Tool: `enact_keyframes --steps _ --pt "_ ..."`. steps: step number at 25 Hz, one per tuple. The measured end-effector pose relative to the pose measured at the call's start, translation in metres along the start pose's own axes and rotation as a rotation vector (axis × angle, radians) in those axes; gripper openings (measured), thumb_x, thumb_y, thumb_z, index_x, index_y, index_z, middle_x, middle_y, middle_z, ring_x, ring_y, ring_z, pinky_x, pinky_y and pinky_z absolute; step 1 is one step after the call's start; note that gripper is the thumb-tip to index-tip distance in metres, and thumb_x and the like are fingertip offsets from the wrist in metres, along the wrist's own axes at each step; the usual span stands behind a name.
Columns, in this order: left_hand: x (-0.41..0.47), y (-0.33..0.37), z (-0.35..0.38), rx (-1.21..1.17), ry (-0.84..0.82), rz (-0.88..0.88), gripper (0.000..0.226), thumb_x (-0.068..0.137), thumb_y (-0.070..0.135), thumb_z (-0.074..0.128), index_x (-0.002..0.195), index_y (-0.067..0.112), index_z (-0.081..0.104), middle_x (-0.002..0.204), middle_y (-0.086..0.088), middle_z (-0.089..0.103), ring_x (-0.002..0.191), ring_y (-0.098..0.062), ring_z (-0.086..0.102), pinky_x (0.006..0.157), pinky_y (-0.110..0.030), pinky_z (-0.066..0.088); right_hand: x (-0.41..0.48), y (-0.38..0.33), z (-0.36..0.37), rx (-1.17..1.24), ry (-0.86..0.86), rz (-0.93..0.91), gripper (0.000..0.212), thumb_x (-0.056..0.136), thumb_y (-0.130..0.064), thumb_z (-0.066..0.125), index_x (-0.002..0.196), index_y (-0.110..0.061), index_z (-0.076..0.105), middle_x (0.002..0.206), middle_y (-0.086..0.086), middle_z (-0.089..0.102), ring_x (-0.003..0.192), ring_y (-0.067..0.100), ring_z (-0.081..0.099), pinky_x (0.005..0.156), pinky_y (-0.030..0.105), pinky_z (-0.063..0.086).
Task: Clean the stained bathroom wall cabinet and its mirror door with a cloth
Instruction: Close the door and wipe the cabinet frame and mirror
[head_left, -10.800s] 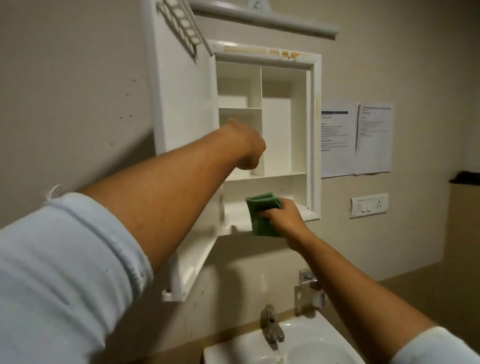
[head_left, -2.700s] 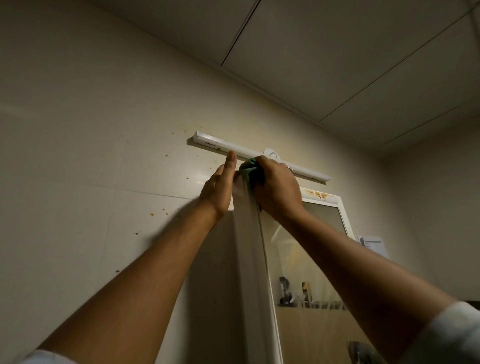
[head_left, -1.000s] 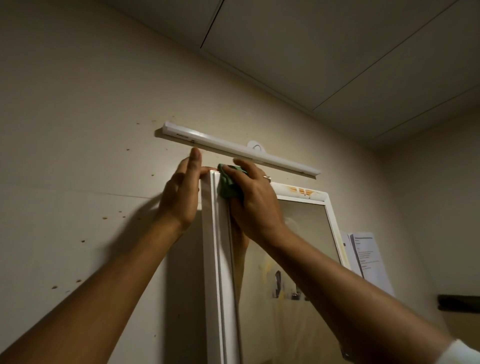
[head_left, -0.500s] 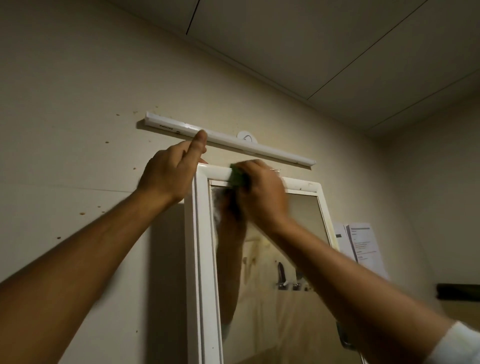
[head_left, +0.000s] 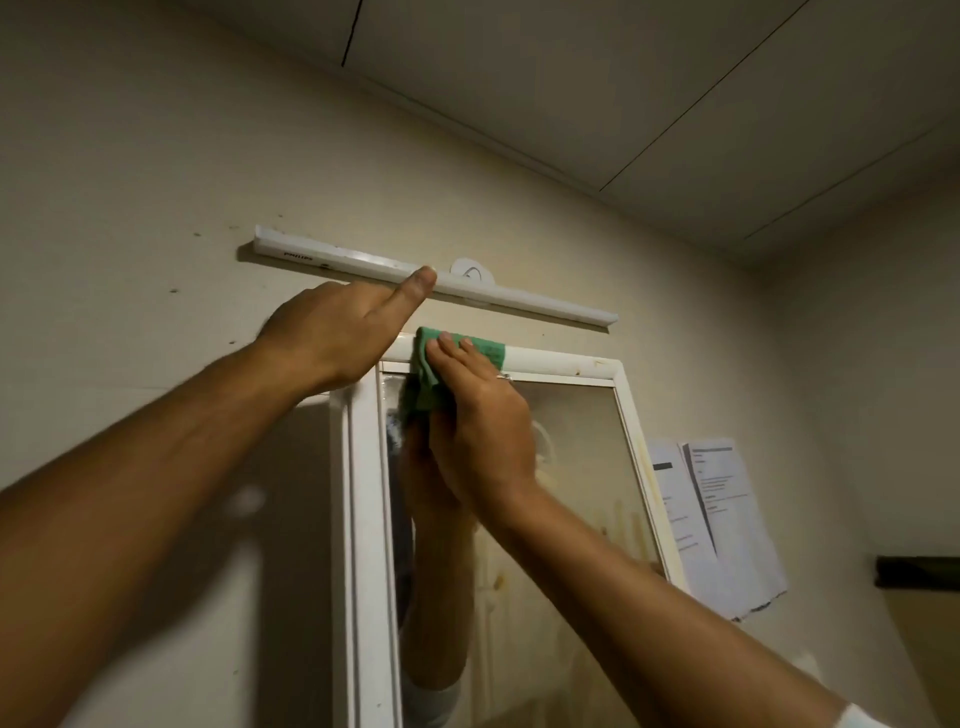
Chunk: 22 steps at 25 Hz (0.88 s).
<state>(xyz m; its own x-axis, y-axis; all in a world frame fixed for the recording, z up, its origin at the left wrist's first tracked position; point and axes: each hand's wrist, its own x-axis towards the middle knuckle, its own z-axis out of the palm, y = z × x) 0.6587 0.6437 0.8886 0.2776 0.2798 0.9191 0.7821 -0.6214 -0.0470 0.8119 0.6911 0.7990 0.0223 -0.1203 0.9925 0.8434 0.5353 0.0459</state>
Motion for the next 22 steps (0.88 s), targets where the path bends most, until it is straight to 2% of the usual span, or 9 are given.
enact_keyframes --steps 2,4,7,9,13,16,18,21,22 --pt "0.004 0.013 0.008 0.085 -0.041 0.033 0.089 0.091 0.079 0.007 0.13 0.023 0.064 0.132 -0.009 0.066 0.118 -0.029 0.058 0.1 -0.046 0.044 -0.008 0.036 -0.011 -0.106 -0.097 -0.203 0.052 0.096 -0.02 0.06 0.148 -0.02 0.053 0.153 0.002 0.051 0.144 0.02 0.044 0.117 0.037 0.038" --pt "0.006 0.019 0.015 0.147 -0.057 0.07 0.092 0.091 0.08 0.003 0.123 0.021 0.066 0.126 -0.007 0.068 0.112 -0.028 0.06 0.096 -0.045 0.046 -0.012 0.098 -0.031 -0.188 -0.116 -0.204 0.054 0.093 -0.018 0.067 0.146 -0.023 0.055 0.151 0.001 0.053 0.14 0.021 0.05 0.114 0.043 0.044" --pt "0.006 0.024 0.02 0.192 -0.074 0.076 0.089 0.091 0.078 0.004 0.134 0.025 0.062 0.134 -0.006 0.065 0.118 -0.029 0.059 0.096 -0.043 0.044 -0.011 0.163 -0.066 -0.115 0.009 0.332 0.054 0.09 -0.007 0.066 0.139 -0.028 0.062 0.135 0.004 0.067 0.116 0.025 0.065 0.1 0.044 0.055" --pt "0.008 0.028 0.023 0.192 -0.113 0.076 0.09 0.089 0.078 0.003 0.142 0.028 0.055 0.142 -0.005 0.06 0.125 -0.029 0.056 0.101 -0.044 0.042 -0.005 0.15 -0.063 -0.123 0.051 0.496 0.048 0.088 -0.008 0.06 0.132 -0.026 0.067 0.122 0.007 0.073 0.1 0.024 0.066 0.091 0.04 0.056" --pt "0.019 0.045 0.044 0.099 -0.22 0.073 0.118 0.065 0.1 -0.006 0.15 0.035 0.043 0.153 -0.002 0.051 0.135 -0.029 0.049 0.11 -0.05 0.041 -0.017 0.073 -0.03 -0.085 -0.102 -0.027 0.053 0.089 -0.017 0.071 0.141 -0.02 0.06 0.143 0.004 0.062 0.134 0.022 0.056 0.114 0.039 0.043" --pt "0.027 0.056 0.06 -0.024 -0.238 0.018 0.121 0.058 0.105 -0.004 0.151 0.041 0.041 0.156 0.004 0.048 0.14 -0.026 0.045 0.112 -0.049 0.038 -0.014 0.117 -0.046 -0.265 -0.176 -0.257 0.061 0.088 -0.027 0.078 0.145 -0.023 0.056 0.149 -0.001 0.056 0.14 0.02 0.05 0.114 0.04 0.043" --pt "0.03 0.056 0.063 -0.038 -0.205 -0.018 0.108 0.071 0.099 0.001 0.148 0.039 0.045 0.157 0.004 0.047 0.141 -0.027 0.044 0.11 -0.049 0.037 -0.015 0.161 -0.063 -0.319 -0.125 -0.112 0.055 0.088 -0.023 0.078 0.14 -0.024 0.061 0.142 0.0 0.062 0.132 0.022 0.057 0.109 0.045 0.05" --pt "0.027 0.058 0.061 -0.028 -0.205 -0.021 0.097 0.081 0.093 0.005 0.149 0.038 0.045 0.158 0.003 0.045 0.141 -0.027 0.043 0.111 -0.049 0.036 -0.008 0.183 -0.075 -0.232 0.06 0.433 0.036 0.09 -0.013 0.064 0.122 -0.028 0.071 0.113 0.001 0.075 0.103 0.023 0.066 0.093 0.049 0.057" --pt "0.025 0.06 0.061 -0.006 -0.196 -0.016 0.096 0.083 0.091 0.003 0.15 0.037 0.045 0.157 0.001 0.046 0.141 -0.028 0.044 0.111 -0.049 0.037 0.0 0.169 -0.066 -0.174 0.098 0.494 0.035 0.088 -0.012 0.059 0.115 -0.03 0.072 0.105 0.001 0.075 0.097 0.024 0.067 0.09 0.049 0.058"
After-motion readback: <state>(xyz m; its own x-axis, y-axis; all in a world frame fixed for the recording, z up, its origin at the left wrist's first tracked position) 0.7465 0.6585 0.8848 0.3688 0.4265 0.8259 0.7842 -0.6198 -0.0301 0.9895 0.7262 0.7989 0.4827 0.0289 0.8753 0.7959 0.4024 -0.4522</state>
